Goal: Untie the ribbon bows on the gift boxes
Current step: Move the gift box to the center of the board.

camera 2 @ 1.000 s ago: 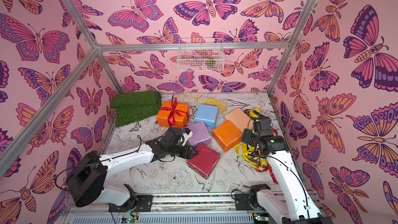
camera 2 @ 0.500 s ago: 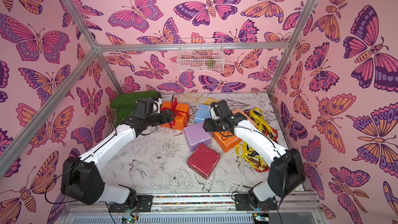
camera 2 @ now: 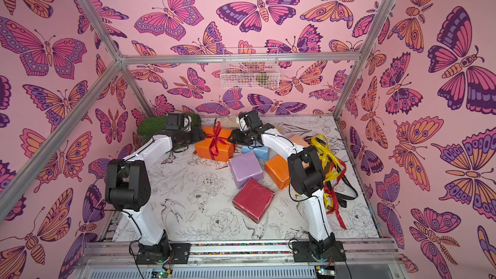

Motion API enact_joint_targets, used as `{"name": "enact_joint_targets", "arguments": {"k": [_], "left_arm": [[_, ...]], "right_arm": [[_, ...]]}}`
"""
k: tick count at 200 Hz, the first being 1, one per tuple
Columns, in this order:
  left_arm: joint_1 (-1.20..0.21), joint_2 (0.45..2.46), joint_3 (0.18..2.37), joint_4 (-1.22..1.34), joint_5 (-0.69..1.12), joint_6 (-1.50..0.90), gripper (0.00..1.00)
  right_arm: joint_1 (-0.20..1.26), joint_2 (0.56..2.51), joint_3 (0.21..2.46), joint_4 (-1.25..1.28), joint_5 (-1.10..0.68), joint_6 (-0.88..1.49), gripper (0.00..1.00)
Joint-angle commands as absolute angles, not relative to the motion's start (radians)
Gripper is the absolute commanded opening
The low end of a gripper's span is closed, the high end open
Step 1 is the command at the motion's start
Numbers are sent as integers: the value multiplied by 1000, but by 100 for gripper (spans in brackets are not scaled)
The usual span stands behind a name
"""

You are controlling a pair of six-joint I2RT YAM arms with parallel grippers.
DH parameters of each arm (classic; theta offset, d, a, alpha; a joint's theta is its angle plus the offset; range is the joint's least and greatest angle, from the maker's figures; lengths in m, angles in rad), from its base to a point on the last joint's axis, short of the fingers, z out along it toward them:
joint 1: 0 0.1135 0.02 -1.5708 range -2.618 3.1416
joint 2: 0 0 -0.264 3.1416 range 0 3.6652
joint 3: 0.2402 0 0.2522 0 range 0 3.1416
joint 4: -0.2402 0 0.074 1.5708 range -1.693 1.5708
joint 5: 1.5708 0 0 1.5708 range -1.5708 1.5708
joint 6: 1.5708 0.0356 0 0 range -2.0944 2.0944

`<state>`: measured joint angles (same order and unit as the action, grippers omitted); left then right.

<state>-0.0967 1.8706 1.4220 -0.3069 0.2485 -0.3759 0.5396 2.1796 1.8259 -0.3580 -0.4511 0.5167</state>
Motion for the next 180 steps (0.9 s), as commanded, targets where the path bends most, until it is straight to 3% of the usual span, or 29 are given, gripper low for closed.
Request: {"name": "enact_joint_targets", "arguments": {"k": [1,35,89,180], "left_arm": [[-95,1904,1446,-275,299,-321,79],[-96,1936,1414,-211,386,-338,75],[-96,1844,1294,-206,353,-376,68],[-96,1391,950,-325,246,-486,66]], "right_arm": [[551,2201,1868,-319,-495,540,56],[553,2254,1905,-322,-513,537,57],[581,2348,2005,-380,-579,499,57],[721,2265,1913,-426,-594,453,56]]}}
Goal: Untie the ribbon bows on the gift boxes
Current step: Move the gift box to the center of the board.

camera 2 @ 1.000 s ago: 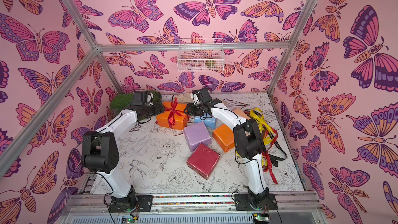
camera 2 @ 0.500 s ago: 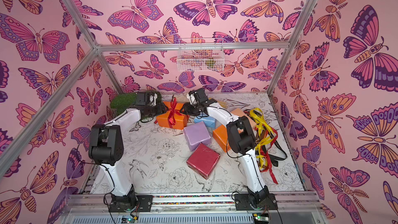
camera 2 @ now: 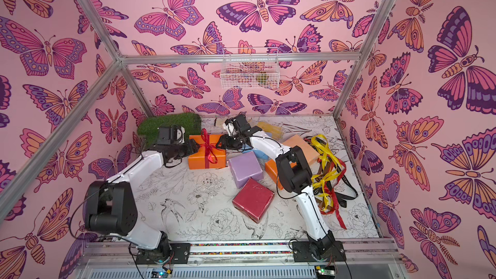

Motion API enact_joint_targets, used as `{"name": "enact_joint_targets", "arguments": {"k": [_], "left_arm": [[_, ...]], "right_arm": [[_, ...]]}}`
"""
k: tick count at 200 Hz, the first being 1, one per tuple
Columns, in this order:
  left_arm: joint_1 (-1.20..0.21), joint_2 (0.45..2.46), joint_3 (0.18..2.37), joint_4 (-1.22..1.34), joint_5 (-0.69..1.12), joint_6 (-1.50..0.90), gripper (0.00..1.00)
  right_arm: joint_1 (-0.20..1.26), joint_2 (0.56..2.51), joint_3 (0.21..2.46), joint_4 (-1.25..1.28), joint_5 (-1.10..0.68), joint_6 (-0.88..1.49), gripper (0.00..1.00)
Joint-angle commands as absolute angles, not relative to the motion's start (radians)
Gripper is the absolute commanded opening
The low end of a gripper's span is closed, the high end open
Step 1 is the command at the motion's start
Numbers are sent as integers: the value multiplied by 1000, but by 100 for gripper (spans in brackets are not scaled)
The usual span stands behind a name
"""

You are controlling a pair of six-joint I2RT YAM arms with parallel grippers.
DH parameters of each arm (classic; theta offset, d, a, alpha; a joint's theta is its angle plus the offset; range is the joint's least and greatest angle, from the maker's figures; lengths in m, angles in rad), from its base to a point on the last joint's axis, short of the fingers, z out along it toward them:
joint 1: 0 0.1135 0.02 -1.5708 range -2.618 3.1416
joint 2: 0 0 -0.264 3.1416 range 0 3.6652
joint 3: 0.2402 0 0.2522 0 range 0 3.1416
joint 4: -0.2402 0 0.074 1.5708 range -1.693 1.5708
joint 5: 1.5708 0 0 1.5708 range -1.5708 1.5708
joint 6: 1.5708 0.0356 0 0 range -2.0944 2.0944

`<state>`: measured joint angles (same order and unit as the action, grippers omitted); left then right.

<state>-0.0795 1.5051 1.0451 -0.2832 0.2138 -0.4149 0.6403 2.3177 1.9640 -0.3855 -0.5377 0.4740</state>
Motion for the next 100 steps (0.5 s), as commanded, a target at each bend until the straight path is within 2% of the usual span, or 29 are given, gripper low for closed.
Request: {"name": "enact_joint_targets", "arguments": {"k": [1,55,100], "left_arm": [[-97,1386,943,-325,243,-490,66],[-147,1066,677,-349,201,-632,65],[-283,942,589,-399,169,-693,65]], "right_arm": [[722,2262,1910,-428,-593,453,56],[820,2102,1706,-436,-510,455,56],[889,1917,1465,-401,-431,509,56]]}}
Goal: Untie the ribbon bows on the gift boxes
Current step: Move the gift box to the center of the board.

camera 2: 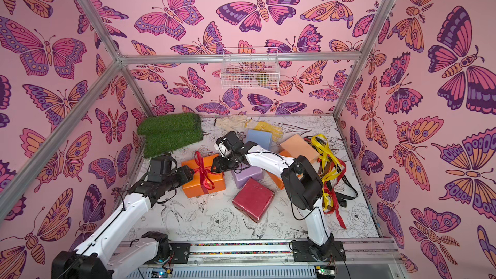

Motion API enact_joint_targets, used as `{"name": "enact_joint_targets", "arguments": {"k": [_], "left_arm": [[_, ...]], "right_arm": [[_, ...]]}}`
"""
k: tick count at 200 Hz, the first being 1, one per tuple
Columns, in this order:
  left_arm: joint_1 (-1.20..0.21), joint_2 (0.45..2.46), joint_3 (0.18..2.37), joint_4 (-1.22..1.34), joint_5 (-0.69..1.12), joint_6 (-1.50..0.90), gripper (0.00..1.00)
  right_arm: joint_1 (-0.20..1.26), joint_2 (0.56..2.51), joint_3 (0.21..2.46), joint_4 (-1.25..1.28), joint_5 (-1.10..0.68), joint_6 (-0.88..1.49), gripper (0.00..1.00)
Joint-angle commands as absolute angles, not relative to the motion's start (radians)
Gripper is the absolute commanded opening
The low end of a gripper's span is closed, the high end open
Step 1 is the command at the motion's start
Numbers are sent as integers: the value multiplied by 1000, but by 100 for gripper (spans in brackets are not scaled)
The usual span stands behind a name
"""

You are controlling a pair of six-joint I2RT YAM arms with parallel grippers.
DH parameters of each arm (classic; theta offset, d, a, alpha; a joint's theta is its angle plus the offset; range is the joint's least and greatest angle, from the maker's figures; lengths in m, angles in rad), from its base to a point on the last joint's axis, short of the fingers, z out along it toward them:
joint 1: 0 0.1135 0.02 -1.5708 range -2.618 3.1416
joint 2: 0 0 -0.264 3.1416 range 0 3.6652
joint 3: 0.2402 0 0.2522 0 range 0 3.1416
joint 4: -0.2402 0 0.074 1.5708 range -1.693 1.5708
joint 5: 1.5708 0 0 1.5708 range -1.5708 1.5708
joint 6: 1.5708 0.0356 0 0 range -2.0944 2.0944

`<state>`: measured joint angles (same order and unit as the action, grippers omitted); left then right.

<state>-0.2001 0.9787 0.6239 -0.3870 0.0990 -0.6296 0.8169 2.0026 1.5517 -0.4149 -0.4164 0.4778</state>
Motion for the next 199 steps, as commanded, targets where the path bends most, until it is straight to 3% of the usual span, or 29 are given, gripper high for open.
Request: {"name": "enact_joint_targets", "arguments": {"k": [1,57,104,136,170,199], "left_arm": [[-287,940,588,-400,168,-695,64],[-445,876,582,-549,34,-744,65],[-448,912,624,-606,-21,-735,67],[-448,939,669,-606,-18,-668,67],[-448,923,699,-601,87,-586,68],[-451,900,716,-602,207,-560,68]], "right_arm": [[891,1913,1460,-400,-429,511,56],[958,1777,1344,-474,-334,491,57],[962,1678,1455,-818,5,277,59],[962,1626,1447,-817,-38,136,59],[965,1621,1422,-758,-292,62,46],[993,1662,1426,-759,-323,29,44]]}}
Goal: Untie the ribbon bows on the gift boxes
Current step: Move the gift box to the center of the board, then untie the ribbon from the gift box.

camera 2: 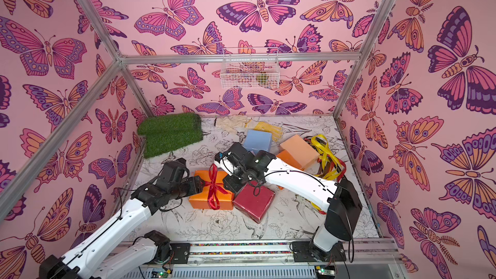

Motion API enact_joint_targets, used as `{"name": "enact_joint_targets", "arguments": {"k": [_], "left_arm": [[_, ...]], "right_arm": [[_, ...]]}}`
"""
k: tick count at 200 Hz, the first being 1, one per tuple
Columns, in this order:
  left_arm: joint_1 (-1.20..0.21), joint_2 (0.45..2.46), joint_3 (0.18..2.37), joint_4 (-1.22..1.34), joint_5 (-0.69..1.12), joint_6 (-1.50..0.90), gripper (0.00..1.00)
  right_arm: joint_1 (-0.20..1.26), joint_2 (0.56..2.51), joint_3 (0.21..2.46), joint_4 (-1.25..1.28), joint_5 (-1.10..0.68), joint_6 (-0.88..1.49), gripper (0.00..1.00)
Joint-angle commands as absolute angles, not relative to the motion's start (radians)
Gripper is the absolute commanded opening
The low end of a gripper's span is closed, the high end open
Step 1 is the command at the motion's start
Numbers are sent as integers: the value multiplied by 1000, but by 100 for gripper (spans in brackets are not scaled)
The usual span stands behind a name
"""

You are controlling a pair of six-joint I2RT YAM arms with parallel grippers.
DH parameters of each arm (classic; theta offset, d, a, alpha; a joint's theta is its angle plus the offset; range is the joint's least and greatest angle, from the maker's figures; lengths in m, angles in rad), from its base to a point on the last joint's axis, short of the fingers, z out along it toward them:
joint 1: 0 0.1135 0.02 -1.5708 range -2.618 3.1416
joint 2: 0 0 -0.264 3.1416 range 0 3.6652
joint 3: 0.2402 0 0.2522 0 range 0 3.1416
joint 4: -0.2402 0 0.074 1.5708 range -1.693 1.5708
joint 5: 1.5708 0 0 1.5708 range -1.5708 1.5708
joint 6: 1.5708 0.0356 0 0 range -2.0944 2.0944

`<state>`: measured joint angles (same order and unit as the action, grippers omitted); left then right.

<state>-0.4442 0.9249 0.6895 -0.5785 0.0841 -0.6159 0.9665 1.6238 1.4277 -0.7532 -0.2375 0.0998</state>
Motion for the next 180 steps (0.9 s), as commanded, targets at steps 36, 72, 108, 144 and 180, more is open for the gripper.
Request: {"name": "enact_joint_targets", "arguments": {"k": [36,72,108,144,180], "left_arm": [[-457,895,734,-673,128,-559,68],[-459,899,727,-709,96,-566,68],[-471,881,716,-733,89,-577,68],[-496,883,694,-732,121,-579,68],[-516,894,681,-730,121,-583,68]], "right_arm": [[1013,1719,1434,-773,-270,11,45],[1018,1730,1427,-779,-215,0,46],[1018,1738,1422,-774,-184,-14,46],[1020,1766,1430,-777,-182,-24,44],[1027,1758,1429,-770,-187,-25,39]]}}
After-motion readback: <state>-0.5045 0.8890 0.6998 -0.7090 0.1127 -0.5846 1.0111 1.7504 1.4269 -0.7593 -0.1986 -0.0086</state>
